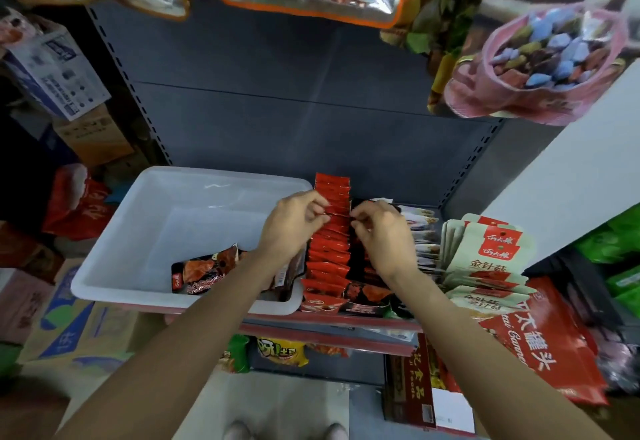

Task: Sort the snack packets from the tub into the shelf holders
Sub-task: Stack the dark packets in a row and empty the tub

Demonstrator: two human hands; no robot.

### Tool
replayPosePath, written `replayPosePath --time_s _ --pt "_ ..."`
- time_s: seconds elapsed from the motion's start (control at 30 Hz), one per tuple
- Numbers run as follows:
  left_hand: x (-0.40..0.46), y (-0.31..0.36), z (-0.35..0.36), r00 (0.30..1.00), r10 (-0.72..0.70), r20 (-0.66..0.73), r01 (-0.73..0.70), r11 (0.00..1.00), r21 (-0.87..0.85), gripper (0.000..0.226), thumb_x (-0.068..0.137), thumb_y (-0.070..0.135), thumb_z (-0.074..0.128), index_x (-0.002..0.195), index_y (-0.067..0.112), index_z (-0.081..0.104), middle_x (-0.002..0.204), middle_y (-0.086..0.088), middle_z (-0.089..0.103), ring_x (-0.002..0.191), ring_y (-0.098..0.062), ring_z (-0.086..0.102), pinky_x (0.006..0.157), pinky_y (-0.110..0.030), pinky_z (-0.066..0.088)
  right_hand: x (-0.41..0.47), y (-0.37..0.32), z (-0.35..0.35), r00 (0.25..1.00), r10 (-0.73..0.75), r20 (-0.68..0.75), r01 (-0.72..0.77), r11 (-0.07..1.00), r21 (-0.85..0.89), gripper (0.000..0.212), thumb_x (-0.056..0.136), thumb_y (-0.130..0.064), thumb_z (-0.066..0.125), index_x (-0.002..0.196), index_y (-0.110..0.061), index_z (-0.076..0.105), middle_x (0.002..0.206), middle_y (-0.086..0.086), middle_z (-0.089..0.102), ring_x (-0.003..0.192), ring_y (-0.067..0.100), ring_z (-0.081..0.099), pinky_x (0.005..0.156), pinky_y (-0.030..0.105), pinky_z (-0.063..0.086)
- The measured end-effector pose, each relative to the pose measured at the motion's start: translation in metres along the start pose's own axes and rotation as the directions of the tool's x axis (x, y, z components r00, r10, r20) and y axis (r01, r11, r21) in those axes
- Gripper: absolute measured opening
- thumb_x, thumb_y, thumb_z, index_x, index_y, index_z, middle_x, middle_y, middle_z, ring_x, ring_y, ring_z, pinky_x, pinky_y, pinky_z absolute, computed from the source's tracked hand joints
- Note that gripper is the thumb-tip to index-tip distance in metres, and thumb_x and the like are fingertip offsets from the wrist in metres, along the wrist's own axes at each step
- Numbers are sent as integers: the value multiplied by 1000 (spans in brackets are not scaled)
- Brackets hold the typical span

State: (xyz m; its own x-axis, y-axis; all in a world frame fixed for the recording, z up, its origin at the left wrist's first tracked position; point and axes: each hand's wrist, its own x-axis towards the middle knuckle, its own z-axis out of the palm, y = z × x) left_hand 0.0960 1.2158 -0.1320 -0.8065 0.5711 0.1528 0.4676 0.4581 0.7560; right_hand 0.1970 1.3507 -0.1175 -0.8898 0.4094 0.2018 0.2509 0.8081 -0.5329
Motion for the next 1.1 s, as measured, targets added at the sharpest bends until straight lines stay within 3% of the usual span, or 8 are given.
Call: replayPosePath --time_s 0.2,0.33,0.5,0.63,0.73,0.87,1.0,1.1 --pt "-24 -92 -51 976 -195 -96 200 979 46 17 91 13 51 98 10 67 94 -9 69 87 -26 64 77 -34 52 11 -72 62 968 -80 238 80 997 10 27 88 -13 57 115 -13 60 113 9 56 101 24 56 79 35 50" --pt "-39 -158 -75 915 -402 45 376 886 270 30 92 7 53 120 7 60 126 -13 57 119 -31 52 98 -36 41 19 -104 122 875 -30 484 89 991 -98 44 92 -17 52 135 -12 44 132 13 45 122 29 44 96 42 45" --pt "-47 -210 -87 807 -444 390 218 837 502 34 95 23 50 126 11 56 130 -15 49 124 -31 47 100 -34 37 17 -118 192 745 68 664 50 986 -157 49 92 -12 50 139 -9 36 132 18 49 120 32 48 97 35 41" --pt "-50 -230 -90 750 -450 484 159 834 528 50 89 31 61 134 14 49 136 -17 40 127 -35 41 106 -39 36 18 -121 219 781 323 534 -291 946 -146 39 91 -8 51 129 -1 43 125 21 54 115 35 52 89 34 42" --pt "-49 -233 -95 769 -422 481 225 882 415 60 85 29 67 139 18 45 144 -16 37 137 -35 27 112 -40 26 23 -124 220 777 404 483 -419 904 -83 24 94 -15 51 107 2 63 111 21 65 106 33 58 84 33 44" --pt "-48 -217 -106 847 -448 285 410 893 184 79 82 22 72 147 12 28 148 -15 33 140 -29 24 115 -38 21 30 -125 211 799 373 473 -479 869 123 17 91 -4 49 81 -13 58 93 16 65 92 31 60 74 31 46" --pt "-33 -182 -118 785 -599 159 619 744 -253 103 80 23 73 150 11 -2 150 -13 32 137 -28 32 110 -38 28 35 -121 177 795 366 484 -581 687 436 26 90 5 41 79 -18 45 83 15 58 79 35 64 61 47 55" --pt "-14 -153 -123 772 -633 64 590 675 -443 80 78 23 76 142 11 29 132 -12 51 124 -26 48 102 -34 38 37 -117 138 853 372 367 -523 613 592 29 86 11 49 85 -17 49 89 17 62 79 25 62 67 36 56"
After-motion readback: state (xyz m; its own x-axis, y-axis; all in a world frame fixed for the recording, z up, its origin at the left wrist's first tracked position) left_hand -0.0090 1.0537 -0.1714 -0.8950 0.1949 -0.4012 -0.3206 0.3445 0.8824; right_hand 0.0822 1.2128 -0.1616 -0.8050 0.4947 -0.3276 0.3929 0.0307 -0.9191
